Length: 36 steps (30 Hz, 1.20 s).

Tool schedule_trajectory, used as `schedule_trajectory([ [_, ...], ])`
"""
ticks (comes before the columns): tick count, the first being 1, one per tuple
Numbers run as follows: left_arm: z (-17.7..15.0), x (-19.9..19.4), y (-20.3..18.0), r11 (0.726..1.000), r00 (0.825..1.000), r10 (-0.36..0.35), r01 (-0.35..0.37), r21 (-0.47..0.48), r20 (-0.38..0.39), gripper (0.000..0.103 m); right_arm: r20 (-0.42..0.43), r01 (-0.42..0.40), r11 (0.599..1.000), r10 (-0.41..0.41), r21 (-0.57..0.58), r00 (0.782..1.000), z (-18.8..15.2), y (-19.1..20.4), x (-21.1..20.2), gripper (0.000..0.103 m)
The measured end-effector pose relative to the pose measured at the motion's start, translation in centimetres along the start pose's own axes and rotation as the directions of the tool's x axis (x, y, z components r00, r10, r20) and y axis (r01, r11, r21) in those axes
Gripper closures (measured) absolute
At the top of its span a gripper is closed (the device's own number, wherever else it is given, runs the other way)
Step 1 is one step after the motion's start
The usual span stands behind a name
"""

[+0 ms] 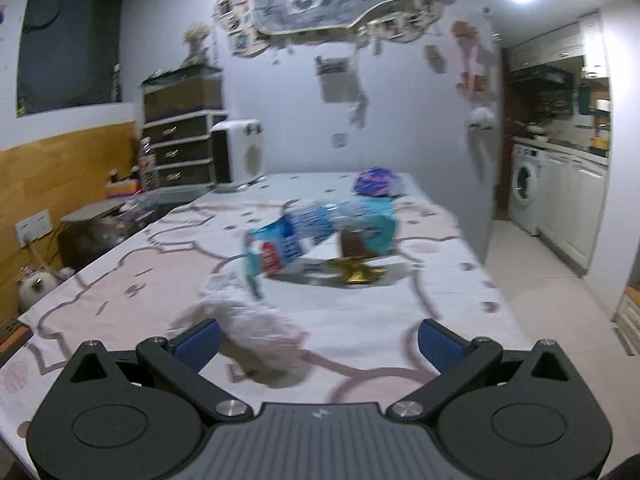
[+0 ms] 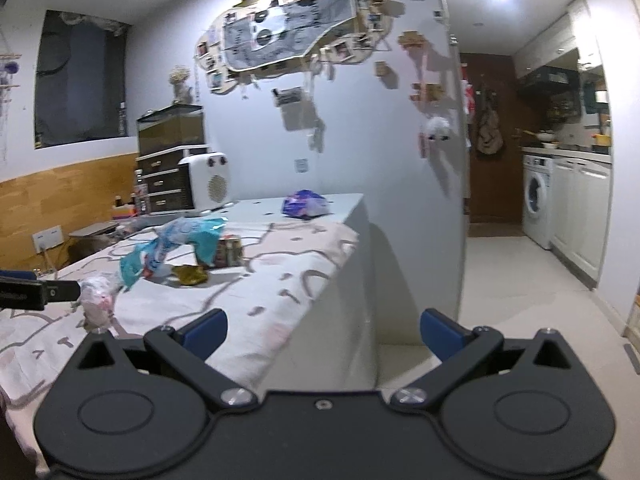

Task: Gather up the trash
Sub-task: 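Lower the left tool onto the white tissue and close it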

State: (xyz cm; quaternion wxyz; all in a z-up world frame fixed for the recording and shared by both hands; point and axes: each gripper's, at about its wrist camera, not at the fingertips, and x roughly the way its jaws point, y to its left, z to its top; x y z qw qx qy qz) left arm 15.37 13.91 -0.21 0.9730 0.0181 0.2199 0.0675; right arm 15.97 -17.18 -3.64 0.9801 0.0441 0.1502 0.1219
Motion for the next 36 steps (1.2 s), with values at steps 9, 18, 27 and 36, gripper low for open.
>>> schedule_trajectory([
  [9,1.0,7.1,6.2,0.963,0.99,-0.048,0.011,-0.271,-0.132,0.0,-0.037,-0.067,0.997,0.066,-0.025,0.997,1.4,2.5,4.0,0.0],
  [18,0.2,12.2,7.2,0.922,0.977,-0.053,-0.031,-0.386,-0.206,0.011,-0.092,-0.185,0.98,0.178,-0.075,0.98,3.8,5.1,9.2,0.014],
  [27,-0.4,13.7,6.8,0.947,0.987,-0.083,0.035,-0.321,-0.139,0.043,-0.171,-0.352,0.908,0.319,-0.228,0.932,5.5,10.4,17.0,0.022],
  [36,-0.8,13.9,7.8,0.915,0.983,-0.153,0.104,-0.39,-0.097,0.045,-0.35,-0.411,0.887,0.323,-0.213,0.879,5.2,13.9,27.2,0.041],
])
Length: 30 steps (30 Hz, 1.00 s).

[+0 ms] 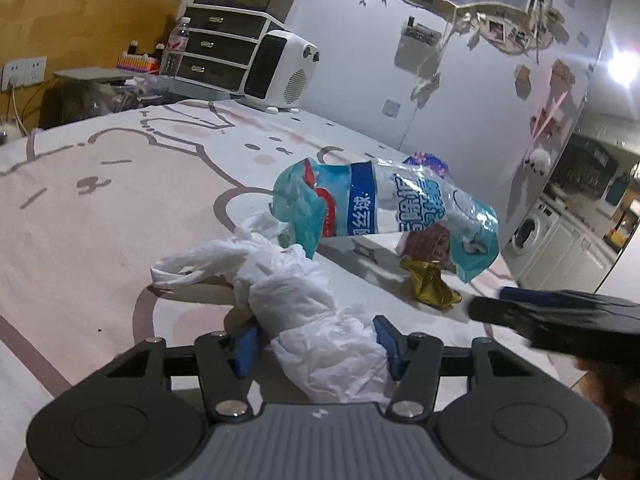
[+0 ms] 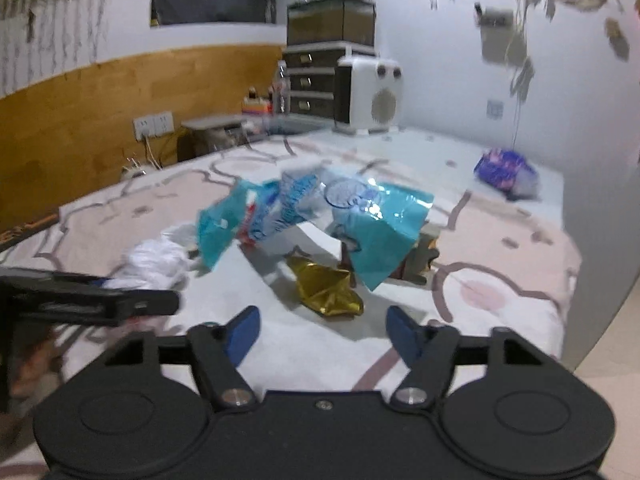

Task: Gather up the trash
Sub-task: 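Lower the left tool onto the white tissue and close it, then hold the white tissue in the left tool while the right tool grasps the gold wrapper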

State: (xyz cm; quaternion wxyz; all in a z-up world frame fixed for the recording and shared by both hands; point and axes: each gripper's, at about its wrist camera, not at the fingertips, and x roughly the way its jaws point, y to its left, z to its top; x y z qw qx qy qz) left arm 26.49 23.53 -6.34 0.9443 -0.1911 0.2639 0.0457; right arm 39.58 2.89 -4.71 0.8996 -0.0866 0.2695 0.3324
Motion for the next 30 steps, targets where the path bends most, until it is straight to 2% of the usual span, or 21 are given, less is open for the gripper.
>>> schedule_trajectory([
  [3,0.0,0.0,0.2,1.0,1.0,-0.01,0.01,-0.013,0.002,0.045,-0.032,0.016,0.999,-0.015,0.034,0.999,0.7,-1.2,2.9,0.047],
  [6,0.1,0.0,0.2,1.0,1.0,-0.017,0.017,-0.014,0.002,0.045,-0.061,-0.021,0.998,0.024,0.06,0.998,1.2,-2.3,5.2,0.048],
  [10,0.0,0.0,0.2,1.0,1.0,-0.029,0.029,-0.007,-0.003,0.045,-0.064,-0.049,0.998,0.051,0.041,0.997,1.3,-2.3,7.0,0.048],
  [12,0.0,0.1,0.1,0.999,0.999,-0.034,0.034,-0.004,-0.005,0.045,-0.05,-0.05,0.999,0.051,0.014,0.997,1.1,-1.8,7.2,0.051],
  [14,0.0,0.1,0.1,0.999,0.999,-0.041,0.041,0.001,-0.007,0.045,-0.051,-0.055,0.998,0.054,-0.021,0.997,1.0,-1.2,7.2,0.06],
  [16,0.0,0.1,0.1,0.999,0.999,-0.042,0.042,0.004,-0.007,0.045,-0.049,-0.079,0.996,0.077,-0.044,0.996,1.0,-0.4,7.0,0.083],
  [19,0.0,0.2,0.2,0.999,0.999,-0.045,0.045,0.0,-0.007,0.045,-0.046,-0.08,0.994,0.077,-0.073,0.996,0.9,0.4,6.8,0.093],
  [21,0.0,0.2,0.2,0.999,0.999,-0.046,0.046,-0.003,-0.007,0.045,-0.049,-0.091,0.993,0.087,-0.074,0.995,0.8,0.6,6.4,0.096],
  [24,0.0,0.2,0.3,0.999,0.999,-0.045,0.045,-0.004,-0.006,0.045,-0.063,-0.105,0.993,0.101,-0.059,0.993,0.5,0.6,5.4,0.095],
  [26,0.0,0.2,0.3,0.999,0.999,-0.044,0.044,-0.002,-0.005,0.045,-0.062,-0.111,0.993,0.108,-0.046,0.992,0.1,0.6,4.7,0.089],
  [27,0.0,0.2,0.2,0.999,0.999,-0.043,0.043,-0.001,-0.004,0.045,-0.054,-0.115,0.992,0.113,-0.048,0.992,0.0,0.7,4.3,0.081],
  [28,0.0,0.2,0.3,0.999,0.999,-0.043,0.043,-0.001,-0.004,0.045,-0.038,-0.117,0.992,0.115,-0.052,0.993,-0.1,0.8,3.9,0.066],
  [29,0.0,0.2,0.3,0.999,0.999,-0.043,0.043,-0.002,-0.004,0.045,-0.023,-0.118,0.991,0.117,-0.06,0.993,-0.2,1.0,3.6,0.056],
  [30,0.0,0.2,0.3,0.999,0.999,-0.044,0.044,-0.003,-0.004,0.045,-0.004,-0.121,0.99,0.121,-0.074,0.993,-0.1,1.2,3.4,0.042],
])
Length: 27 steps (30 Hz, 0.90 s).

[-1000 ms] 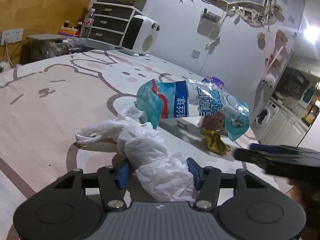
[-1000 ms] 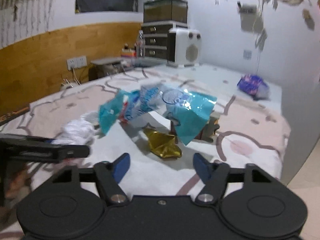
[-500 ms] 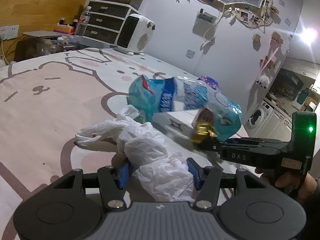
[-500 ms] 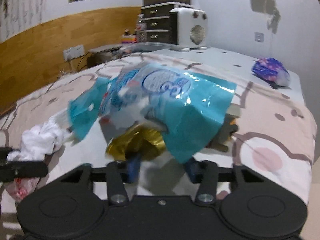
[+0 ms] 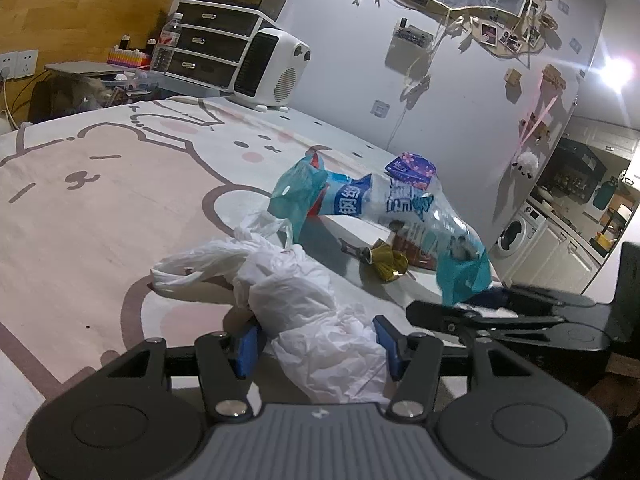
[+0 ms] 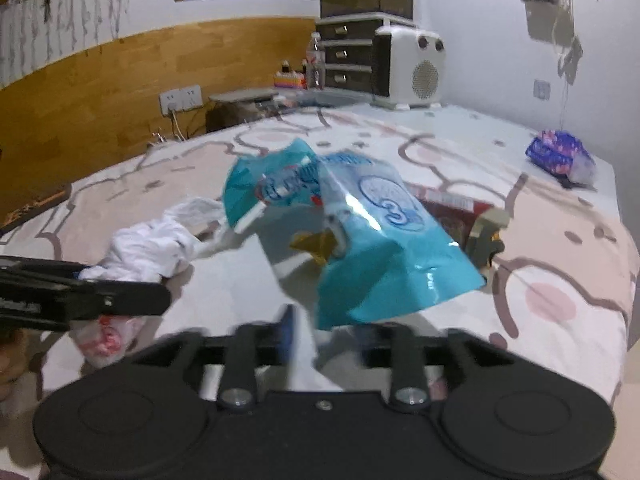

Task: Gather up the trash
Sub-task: 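Hold the white tissue in the left tool while the right tool grasps the gold wrapper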

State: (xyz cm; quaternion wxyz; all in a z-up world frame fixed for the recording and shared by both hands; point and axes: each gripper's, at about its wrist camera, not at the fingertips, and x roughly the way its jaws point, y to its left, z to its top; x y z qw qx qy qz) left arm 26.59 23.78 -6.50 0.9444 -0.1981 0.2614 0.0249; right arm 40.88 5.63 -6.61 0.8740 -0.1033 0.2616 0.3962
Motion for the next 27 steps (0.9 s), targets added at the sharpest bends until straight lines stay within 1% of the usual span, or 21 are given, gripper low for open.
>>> schedule_trajectory([
  [1,0.0,0.0,0.0,1.0,1.0,0.0,0.0,-0.001,0.0,0.045,0.021,-0.004,1.0,0.004,-0.019,1.0,0.1,0.2,-0.2,0.038],
  [3,-0.1,-0.1,0.0,1.0,1.0,-0.002,0.002,-0.005,0.001,0.045,0.027,-0.022,0.999,0.023,-0.035,0.999,0.6,0.4,-0.2,0.039],
  [4,-0.1,-0.1,0.0,1.0,1.0,-0.002,0.002,-0.006,0.001,0.045,0.007,-0.05,0.998,0.05,-0.046,0.999,0.9,0.6,-0.2,0.039],
  [6,-0.1,-0.1,0.0,1.0,1.0,-0.002,0.002,-0.007,0.001,0.045,-0.072,-0.102,0.99,0.096,-0.093,0.993,0.9,1.2,0.0,0.04],
  [9,-0.1,-0.1,0.0,1.0,1.0,-0.002,0.002,-0.007,0.001,0.045,-0.14,-0.075,0.986,0.054,-0.148,0.989,0.3,2.0,-0.2,0.04],
  [11,-0.1,-0.1,0.0,1.0,1.0,-0.002,0.002,-0.007,0.002,0.045,-0.158,-0.082,0.987,0.06,-0.139,0.986,-0.3,2.0,-1.0,0.04],
  [15,-0.1,-0.1,0.0,1.0,1.0,-0.001,0.001,-0.006,0.002,0.045,-0.146,-0.12,0.986,0.102,-0.119,0.984,-1.1,2.1,-3.2,0.042],
  [18,-0.1,-0.2,0.0,1.0,1.0,-0.001,0.001,-0.008,0.003,0.045,-0.092,-0.154,0.982,0.145,-0.111,0.985,-0.8,2.7,-4.4,0.05],
  [19,-0.1,-0.2,0.0,1.0,1.0,-0.001,0.001,-0.01,0.003,0.045,-0.065,-0.159,0.981,0.153,-0.113,0.986,-0.4,2.9,-4.4,0.05],
  [20,-0.1,-0.2,0.1,1.0,1.0,0.0,0.0,-0.013,0.004,0.045,-0.046,-0.148,0.982,0.143,-0.121,0.989,0.0,3.2,-4.3,0.05],
  [23,-0.1,-0.4,0.2,1.0,1.0,0.001,-0.001,-0.021,0.011,0.045,0.016,-0.064,0.985,0.067,-0.16,0.998,1.3,3.5,-2.9,0.049],
  [27,-0.1,-0.5,0.3,1.0,1.0,0.001,-0.001,-0.027,0.014,0.045,0.018,0.006,0.987,-0.003,-0.16,1.0,2.6,2.4,0.1,0.049],
])
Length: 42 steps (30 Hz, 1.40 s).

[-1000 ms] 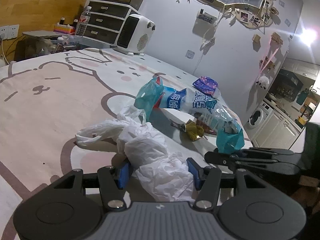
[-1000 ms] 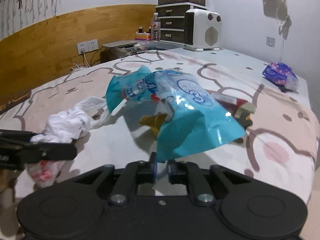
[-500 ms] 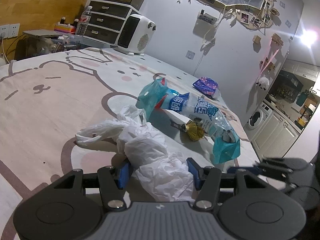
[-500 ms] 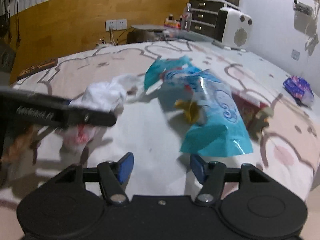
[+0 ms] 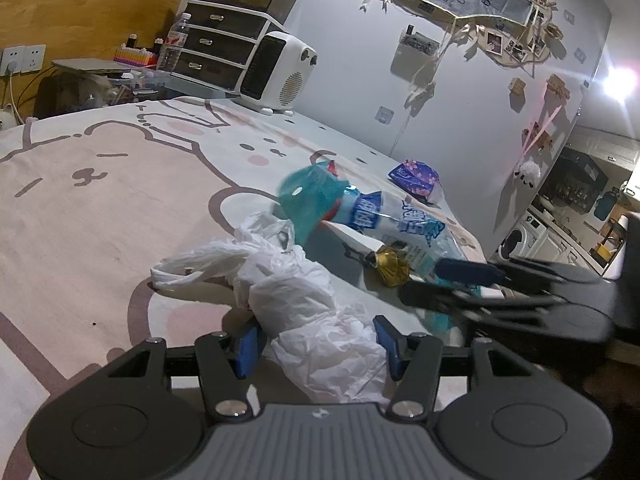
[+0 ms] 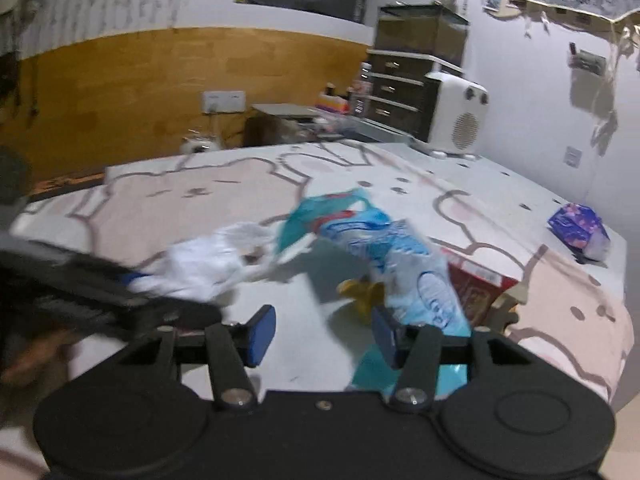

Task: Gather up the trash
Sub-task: 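Hold the white tissue in the left tool while the right tool grasps the gold wrapper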

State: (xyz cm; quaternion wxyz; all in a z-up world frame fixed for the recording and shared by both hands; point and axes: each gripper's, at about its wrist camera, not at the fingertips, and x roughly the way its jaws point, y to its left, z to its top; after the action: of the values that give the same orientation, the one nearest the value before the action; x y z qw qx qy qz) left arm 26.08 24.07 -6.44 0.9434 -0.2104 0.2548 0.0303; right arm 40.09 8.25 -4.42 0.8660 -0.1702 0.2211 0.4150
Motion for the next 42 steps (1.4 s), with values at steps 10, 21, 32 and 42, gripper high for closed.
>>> schedule_trajectory([
  [10,0.0,0.1,0.0,1.0,1.0,-0.004,0.004,0.002,-0.005,0.045,-0.029,0.095,0.988,-0.099,-0.119,0.995,0.4,-0.5,5.7,0.046],
  [21,-0.1,-0.2,-0.1,1.0,1.0,-0.016,0.016,0.016,0.012,0.048,-0.013,0.11,0.987,-0.112,-0.115,0.994,-0.2,0.4,4.2,0.07],
  [32,-0.6,-1.9,-1.4,0.999,0.999,0.007,-0.009,0.043,0.045,0.051,0.036,0.085,0.996,-0.086,0.028,0.996,-1.8,1.4,-2.6,0.09],
  [42,-2.4,-5.5,-4.2,0.998,0.998,0.009,-0.012,0.062,0.059,0.051,0.058,0.069,0.99,-0.076,0.119,0.995,-4.3,2.3,-8.0,0.09],
])
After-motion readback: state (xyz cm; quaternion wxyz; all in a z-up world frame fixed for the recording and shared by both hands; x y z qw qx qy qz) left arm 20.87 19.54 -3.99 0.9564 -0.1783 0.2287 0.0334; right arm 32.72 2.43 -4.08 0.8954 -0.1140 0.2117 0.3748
